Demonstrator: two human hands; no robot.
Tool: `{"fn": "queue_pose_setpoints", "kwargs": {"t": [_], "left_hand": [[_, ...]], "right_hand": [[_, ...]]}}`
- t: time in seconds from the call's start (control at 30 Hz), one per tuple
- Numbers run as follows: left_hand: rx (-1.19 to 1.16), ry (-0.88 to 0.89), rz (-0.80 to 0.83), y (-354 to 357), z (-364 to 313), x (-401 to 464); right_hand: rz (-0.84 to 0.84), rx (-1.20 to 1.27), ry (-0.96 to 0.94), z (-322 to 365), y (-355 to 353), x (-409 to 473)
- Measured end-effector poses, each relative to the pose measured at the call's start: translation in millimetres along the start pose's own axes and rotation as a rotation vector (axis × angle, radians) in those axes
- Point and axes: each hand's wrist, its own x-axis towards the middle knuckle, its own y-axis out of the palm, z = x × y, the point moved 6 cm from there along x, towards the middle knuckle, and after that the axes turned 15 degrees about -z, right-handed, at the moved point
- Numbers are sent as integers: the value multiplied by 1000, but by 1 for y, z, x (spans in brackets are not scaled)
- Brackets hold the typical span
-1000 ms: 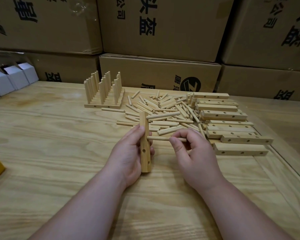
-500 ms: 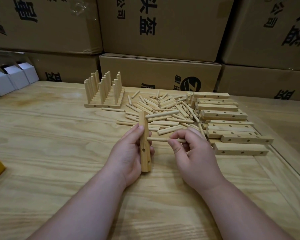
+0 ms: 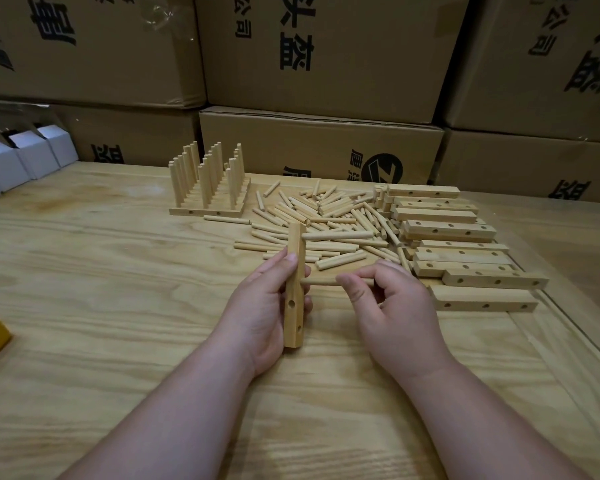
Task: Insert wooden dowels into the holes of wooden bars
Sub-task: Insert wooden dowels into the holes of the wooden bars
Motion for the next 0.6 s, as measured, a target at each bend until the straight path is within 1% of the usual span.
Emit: {"fn": "queue_pose_setpoints", "kwargs": {"t": [0.07,0.13,0.2,0.23,0.3,0.4,0.47,0.6], "left_hand": [[2,-12,14,1,0,-1],[-3,-23,17,3,0,-2],[-30,-48,-17,2,-1,-2],[-45,-71,-40,1,-1,-2],[-66,-117,-68,-1,-1,-2],[-48,-147,-75,-1,-1,-4],[-36,-150,-78,-1,-2,-6],[-39,-160,-82,0,-2,-7]], "right_hand": [[-3,19,34,-1,0,0],[1,88,119,-5,0,-3],[-24,94,195,-10,-3,-3],[-33,45,217,-14,-4,-2],[-11,-154,261,-26,-4,0],[126,-490,333,-42,-1,-3],[174,-594,353,-44,0,-6],[217,-680,416,-48,-2,-10]]}}
